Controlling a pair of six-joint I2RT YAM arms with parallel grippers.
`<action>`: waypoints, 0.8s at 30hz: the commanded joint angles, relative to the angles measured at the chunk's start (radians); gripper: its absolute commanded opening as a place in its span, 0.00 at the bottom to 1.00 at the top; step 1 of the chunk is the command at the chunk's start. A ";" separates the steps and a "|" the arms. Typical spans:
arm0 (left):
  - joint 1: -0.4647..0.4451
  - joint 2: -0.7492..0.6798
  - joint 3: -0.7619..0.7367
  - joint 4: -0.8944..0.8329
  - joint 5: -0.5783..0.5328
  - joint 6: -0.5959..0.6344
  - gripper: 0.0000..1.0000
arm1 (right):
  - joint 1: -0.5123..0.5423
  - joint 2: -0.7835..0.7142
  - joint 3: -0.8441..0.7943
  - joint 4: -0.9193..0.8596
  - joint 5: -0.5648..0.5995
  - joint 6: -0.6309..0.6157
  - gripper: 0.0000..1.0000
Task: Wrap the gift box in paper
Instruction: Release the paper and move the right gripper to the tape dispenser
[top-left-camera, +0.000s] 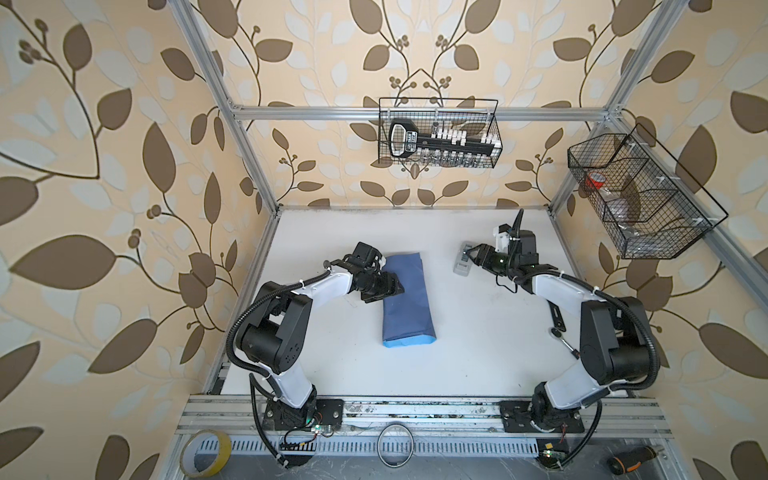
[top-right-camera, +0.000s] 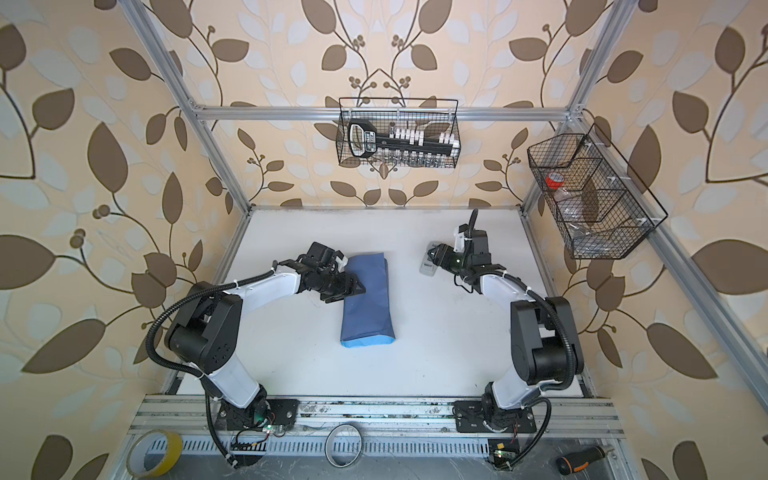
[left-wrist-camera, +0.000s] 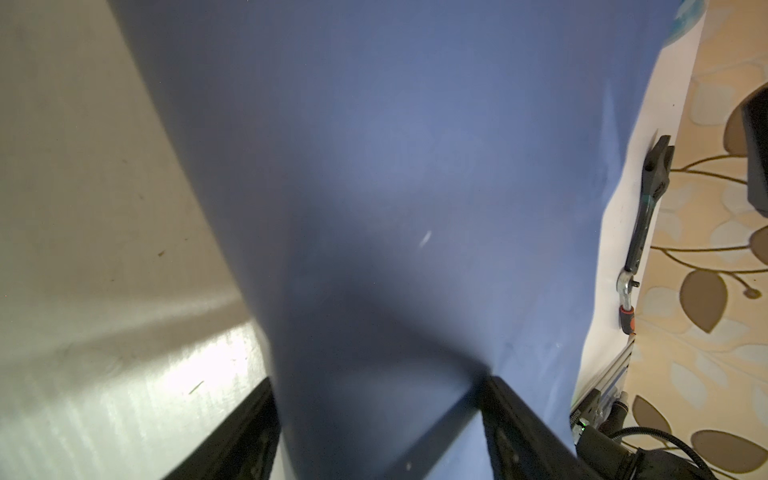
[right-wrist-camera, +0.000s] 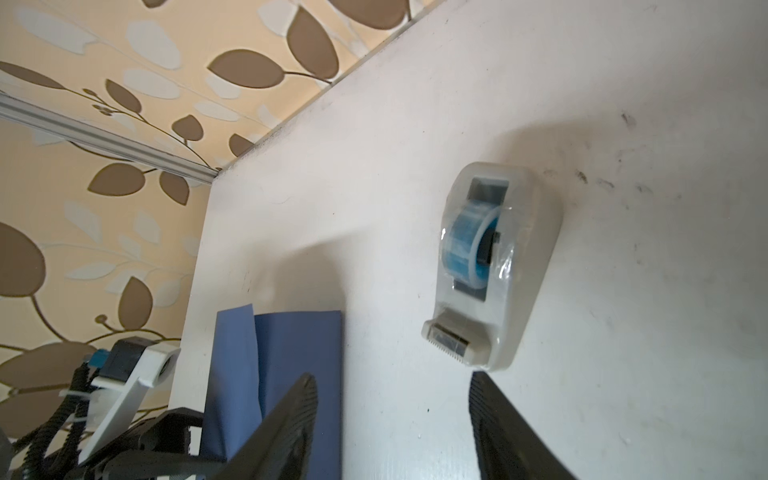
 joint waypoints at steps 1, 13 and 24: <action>0.003 0.041 -0.046 -0.057 -0.094 0.027 0.76 | -0.013 0.087 0.074 -0.018 -0.023 -0.001 0.57; 0.003 0.051 -0.042 -0.046 -0.076 0.021 0.76 | -0.017 0.268 0.170 -0.020 -0.064 -0.003 0.48; 0.003 0.062 -0.042 -0.041 -0.075 0.019 0.76 | -0.010 0.291 0.139 0.018 -0.088 0.023 0.42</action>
